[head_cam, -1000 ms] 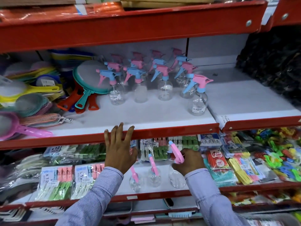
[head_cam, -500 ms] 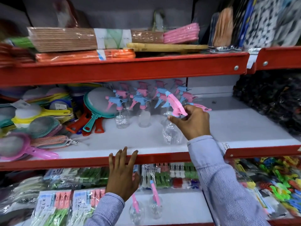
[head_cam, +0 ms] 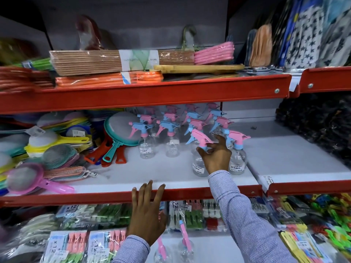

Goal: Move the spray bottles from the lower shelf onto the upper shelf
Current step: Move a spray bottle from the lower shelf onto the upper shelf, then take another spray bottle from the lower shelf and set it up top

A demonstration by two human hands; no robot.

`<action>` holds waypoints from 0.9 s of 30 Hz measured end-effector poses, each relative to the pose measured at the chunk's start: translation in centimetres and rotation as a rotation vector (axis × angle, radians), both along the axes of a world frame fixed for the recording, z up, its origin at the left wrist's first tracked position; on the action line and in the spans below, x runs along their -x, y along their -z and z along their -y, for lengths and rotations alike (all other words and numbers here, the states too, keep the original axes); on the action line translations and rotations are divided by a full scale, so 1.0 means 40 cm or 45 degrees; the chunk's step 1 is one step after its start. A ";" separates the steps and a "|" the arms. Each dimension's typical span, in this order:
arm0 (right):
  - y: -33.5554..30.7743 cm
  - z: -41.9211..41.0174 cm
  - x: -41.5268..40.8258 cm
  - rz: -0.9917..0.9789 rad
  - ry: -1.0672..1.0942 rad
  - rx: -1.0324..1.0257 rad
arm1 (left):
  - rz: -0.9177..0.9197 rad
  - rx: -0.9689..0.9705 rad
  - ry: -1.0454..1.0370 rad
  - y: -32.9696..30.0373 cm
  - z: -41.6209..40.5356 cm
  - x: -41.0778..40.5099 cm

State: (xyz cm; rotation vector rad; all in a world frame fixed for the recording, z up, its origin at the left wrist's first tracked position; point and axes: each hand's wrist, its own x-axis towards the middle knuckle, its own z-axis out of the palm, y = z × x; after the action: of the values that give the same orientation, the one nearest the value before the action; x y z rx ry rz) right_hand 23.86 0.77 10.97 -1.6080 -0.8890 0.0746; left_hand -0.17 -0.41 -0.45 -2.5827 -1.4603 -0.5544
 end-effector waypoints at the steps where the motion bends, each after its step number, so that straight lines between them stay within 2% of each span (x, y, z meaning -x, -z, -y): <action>1: -0.001 0.002 0.004 -0.029 -0.002 -0.012 | 0.003 -0.005 0.004 0.000 0.000 0.000; 6: -0.012 0.016 0.012 -0.130 -0.036 -0.039 | 0.012 0.007 0.003 0.002 -0.001 0.000; 21: -0.001 0.066 0.028 0.048 0.017 -0.019 | 0.005 -0.062 0.036 -0.005 -0.003 0.001; 24: 0.032 0.137 0.049 0.086 0.041 -0.098 | 0.042 -0.080 0.043 -0.010 -0.010 0.021; 27: 0.127 0.218 0.089 0.121 0.012 -0.161 | 0.075 -0.070 -0.080 -0.020 -0.037 0.081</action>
State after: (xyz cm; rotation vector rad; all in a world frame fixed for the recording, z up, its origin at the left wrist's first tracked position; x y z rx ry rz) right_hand 20.29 -7.94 5.88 -1.5076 -0.9410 -0.0640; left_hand -3.42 1.07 0.36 -2.4897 -1.5165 -0.6576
